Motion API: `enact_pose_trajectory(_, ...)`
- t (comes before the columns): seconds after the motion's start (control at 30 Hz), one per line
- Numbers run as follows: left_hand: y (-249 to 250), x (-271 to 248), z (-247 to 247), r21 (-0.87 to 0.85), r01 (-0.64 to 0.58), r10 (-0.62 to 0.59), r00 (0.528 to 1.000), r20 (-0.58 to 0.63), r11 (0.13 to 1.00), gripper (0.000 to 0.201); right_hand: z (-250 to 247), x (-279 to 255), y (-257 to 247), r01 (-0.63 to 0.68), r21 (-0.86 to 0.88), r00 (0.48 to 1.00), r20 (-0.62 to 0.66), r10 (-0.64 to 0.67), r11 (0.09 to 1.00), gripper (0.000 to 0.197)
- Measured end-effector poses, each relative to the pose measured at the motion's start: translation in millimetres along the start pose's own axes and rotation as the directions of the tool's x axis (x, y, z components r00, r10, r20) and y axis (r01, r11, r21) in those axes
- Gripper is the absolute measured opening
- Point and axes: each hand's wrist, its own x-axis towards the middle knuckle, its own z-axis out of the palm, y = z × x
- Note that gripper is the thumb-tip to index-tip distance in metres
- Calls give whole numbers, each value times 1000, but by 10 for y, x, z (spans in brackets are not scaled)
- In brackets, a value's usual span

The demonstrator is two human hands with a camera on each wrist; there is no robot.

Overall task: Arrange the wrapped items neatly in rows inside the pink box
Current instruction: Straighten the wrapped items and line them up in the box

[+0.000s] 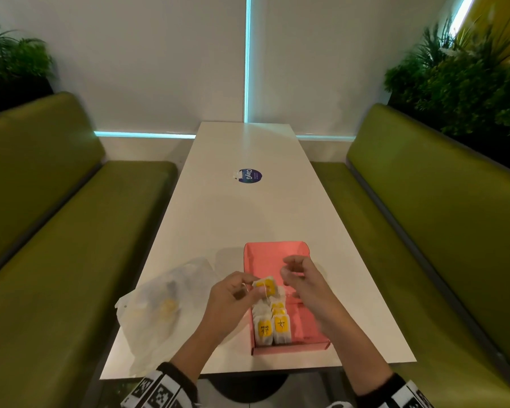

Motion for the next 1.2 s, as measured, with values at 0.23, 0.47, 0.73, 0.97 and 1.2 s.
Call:
enact_pose_trajectory(0.23,-113,8,-27,42,57,-62,989,136,998,15,-86,2,-49,262,-402,955,242,-174,877,16)
enact_pose_trajectory(0.47,-113,45,-87,225,-89,59,988,139,970,45,-96,65,-52,276,-479,955,39,-294,833,26)
enact_pose_trajectory(0.73,-103,77,-128,132,-134,132,991,22,982,20,-124,11,-80,224,-579,965,242,-97,784,23)
enact_pose_trajectory(0.97,-131,37,-57,138,-166,153,983,104,976,34,-68,1,-71,219,-507,973,171,-152,834,17)
enact_pose_trajectory(1.2,-178,47,-44,154,-87,67,989,133,984,10,-57,-3,-38,166,-269,985,81,-149,949,14)
